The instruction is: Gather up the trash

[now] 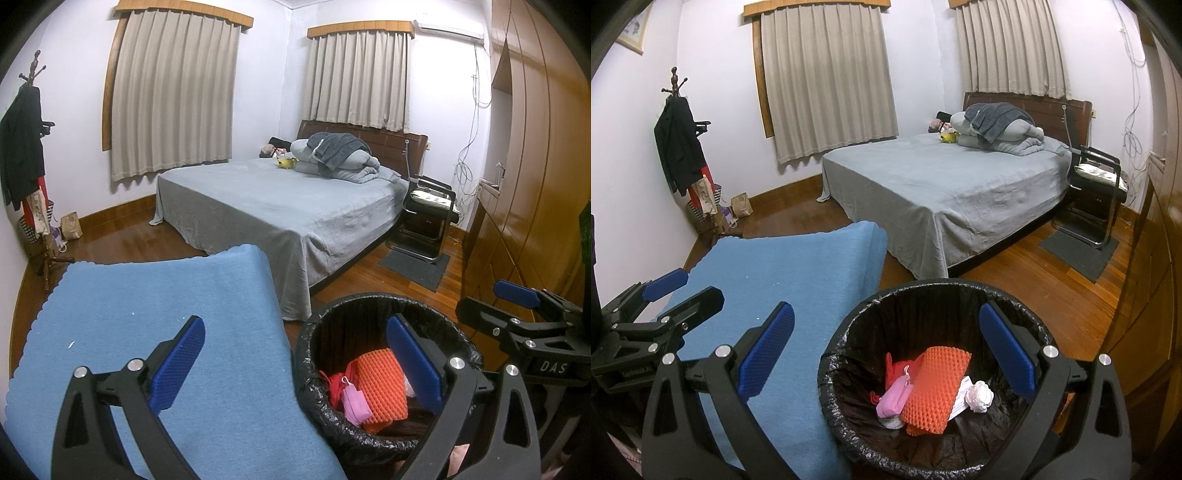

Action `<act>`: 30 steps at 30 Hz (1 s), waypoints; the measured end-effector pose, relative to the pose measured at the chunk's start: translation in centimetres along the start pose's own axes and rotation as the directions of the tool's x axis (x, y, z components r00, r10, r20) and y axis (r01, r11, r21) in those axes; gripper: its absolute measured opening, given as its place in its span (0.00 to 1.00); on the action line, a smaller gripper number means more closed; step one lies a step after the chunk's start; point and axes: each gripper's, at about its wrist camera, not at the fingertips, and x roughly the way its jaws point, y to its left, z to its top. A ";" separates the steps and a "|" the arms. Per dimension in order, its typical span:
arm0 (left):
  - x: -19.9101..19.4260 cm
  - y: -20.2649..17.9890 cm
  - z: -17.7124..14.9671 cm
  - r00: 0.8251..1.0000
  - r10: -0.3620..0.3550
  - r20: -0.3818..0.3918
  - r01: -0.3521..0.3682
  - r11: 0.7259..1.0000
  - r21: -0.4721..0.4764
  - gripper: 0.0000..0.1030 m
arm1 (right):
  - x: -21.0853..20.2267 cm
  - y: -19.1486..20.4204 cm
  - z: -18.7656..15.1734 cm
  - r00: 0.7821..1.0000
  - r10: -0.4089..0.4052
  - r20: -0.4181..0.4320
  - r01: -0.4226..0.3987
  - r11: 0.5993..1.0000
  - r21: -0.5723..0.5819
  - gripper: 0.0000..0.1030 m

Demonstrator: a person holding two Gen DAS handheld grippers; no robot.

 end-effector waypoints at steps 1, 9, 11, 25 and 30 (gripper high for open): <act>0.0 0.0 0.0 1.000 0.000 0.000 0.000 1.000 0.000 0.94 | 0.0 0.0 0.0 1.000 0.000 0.000 0.000 1.000 0.000 0.95; 0.0 0.0 0.0 1.000 0.000 0.000 0.000 1.000 0.000 0.94 | 0.1 0.2 0.0 1.000 0.000 -0.001 0.000 1.000 -0.001 0.95; 0.0 0.0 0.0 1.000 0.000 0.000 0.000 1.000 0.000 0.94 | 0.1 0.2 0.0 1.000 0.000 -0.001 0.000 1.000 -0.001 0.95; 0.0 0.1 0.0 1.000 0.000 -0.001 0.000 1.000 0.000 0.94 | 0.0 0.4 0.0 1.000 0.000 -0.004 0.000 1.000 -0.001 0.95; -0.1 0.2 0.1 1.000 0.002 -0.003 -0.002 1.000 0.000 0.94 | 0.0 0.4 0.0 1.000 0.000 -0.004 0.000 1.000 -0.001 0.95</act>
